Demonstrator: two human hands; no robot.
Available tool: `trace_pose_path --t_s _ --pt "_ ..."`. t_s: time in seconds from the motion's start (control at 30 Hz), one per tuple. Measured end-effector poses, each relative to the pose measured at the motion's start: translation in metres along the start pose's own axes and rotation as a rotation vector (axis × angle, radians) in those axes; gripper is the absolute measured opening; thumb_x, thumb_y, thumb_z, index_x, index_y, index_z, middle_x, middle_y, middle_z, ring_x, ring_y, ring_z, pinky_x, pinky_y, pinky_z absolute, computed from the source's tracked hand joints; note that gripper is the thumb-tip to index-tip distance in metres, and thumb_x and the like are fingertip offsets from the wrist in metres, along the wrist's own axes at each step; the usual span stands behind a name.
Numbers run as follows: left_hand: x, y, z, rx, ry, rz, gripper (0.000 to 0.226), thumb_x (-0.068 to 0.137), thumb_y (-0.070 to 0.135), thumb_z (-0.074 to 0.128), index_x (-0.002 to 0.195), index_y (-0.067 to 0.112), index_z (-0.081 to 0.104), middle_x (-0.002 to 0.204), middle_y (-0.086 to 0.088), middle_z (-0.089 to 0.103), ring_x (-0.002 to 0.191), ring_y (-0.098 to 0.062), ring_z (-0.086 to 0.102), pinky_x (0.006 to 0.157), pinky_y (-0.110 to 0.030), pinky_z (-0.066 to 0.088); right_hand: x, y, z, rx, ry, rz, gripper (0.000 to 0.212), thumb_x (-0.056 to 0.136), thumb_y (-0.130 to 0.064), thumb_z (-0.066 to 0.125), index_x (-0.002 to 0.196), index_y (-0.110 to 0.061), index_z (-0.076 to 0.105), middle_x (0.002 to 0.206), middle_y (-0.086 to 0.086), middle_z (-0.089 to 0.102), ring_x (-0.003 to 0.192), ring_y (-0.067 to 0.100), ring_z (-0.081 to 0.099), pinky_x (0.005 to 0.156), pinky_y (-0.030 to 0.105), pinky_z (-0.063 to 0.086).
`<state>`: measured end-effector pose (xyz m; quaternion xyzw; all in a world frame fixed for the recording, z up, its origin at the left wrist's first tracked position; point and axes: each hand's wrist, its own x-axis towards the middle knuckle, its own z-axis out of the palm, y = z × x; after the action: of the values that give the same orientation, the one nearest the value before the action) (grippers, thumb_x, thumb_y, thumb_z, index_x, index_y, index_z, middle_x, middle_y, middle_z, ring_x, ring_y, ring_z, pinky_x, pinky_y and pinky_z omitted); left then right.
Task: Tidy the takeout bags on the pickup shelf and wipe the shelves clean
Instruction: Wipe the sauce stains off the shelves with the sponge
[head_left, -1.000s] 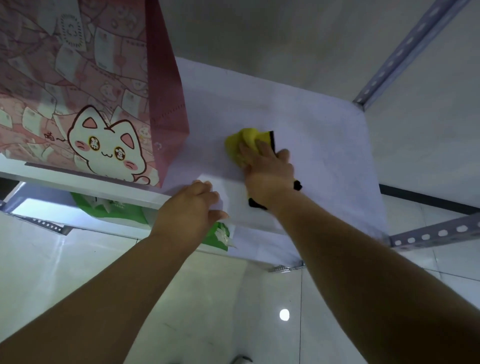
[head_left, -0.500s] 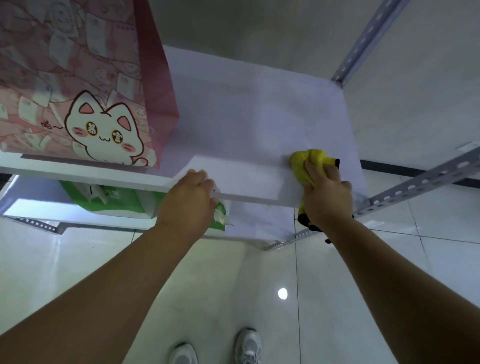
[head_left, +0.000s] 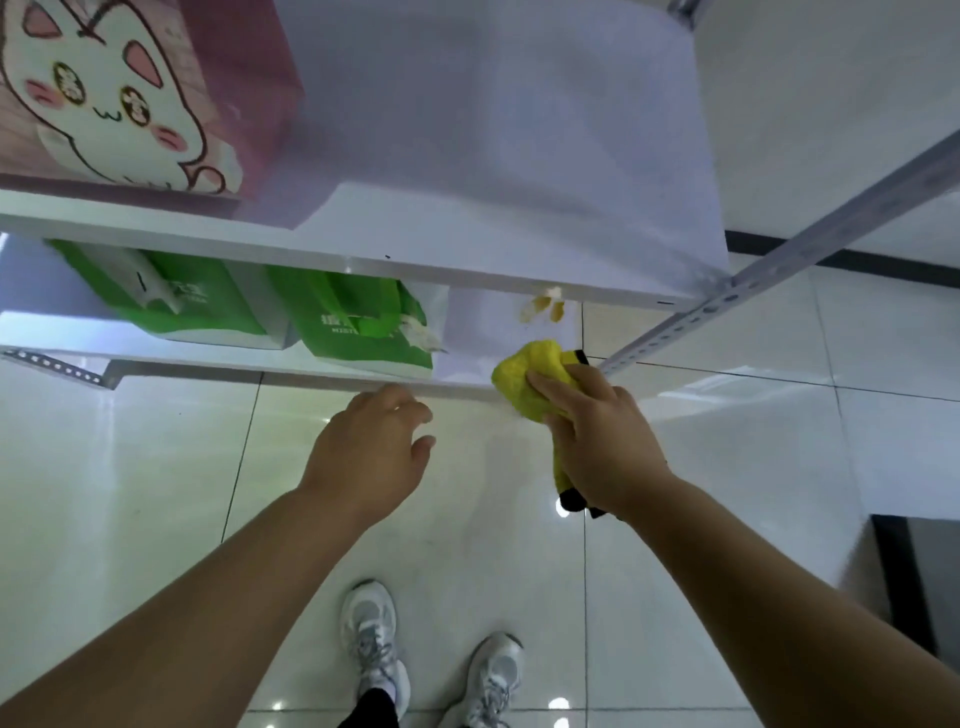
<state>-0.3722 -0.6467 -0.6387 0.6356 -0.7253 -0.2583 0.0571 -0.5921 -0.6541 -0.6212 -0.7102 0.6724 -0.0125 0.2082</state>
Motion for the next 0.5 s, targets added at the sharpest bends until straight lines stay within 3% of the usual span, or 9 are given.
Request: trace_pose_path --t_s 0.13,0.27,0.5 --pt "0.0 0.003 0.035 0.022 -0.072 -0.058 0.031 0.091 0.036 0.052 0.119 0.026 0.059 0.122 0.008 0.052 0.111 -0.016 0.049 0.082 -0.027 0.04 -0.003 0.036 0.028 -0.009 -0.113 0.074 0.045 0.095 -0.022 0.041 0.137 -0.038 0.04 0.145 0.0 0.035 0.107 0.037 0.044 0.09 0.044 0.042" --pt "0.007 0.009 0.068 0.027 -0.095 -0.088 0.028 0.091 0.038 0.051 0.115 0.027 0.06 0.12 0.009 0.054 0.106 -0.015 0.052 0.076 -0.027 0.039 0.007 0.063 0.052 0.03 -0.117 0.098 0.045 0.095 -0.022 0.041 0.138 -0.037 0.04 0.143 0.001 0.036 0.109 0.036 0.045 0.091 0.043 0.042" --pt "0.033 0.001 0.129 -0.016 -0.125 -0.069 0.028 0.091 0.039 0.05 0.115 0.027 0.06 0.12 0.009 0.055 0.106 -0.016 0.053 0.077 -0.027 0.042 0.038 0.093 0.106 0.06 -0.11 0.109 0.044 0.095 -0.023 0.04 0.137 -0.037 0.04 0.142 0.001 0.037 0.111 0.035 0.044 0.091 0.041 0.042"
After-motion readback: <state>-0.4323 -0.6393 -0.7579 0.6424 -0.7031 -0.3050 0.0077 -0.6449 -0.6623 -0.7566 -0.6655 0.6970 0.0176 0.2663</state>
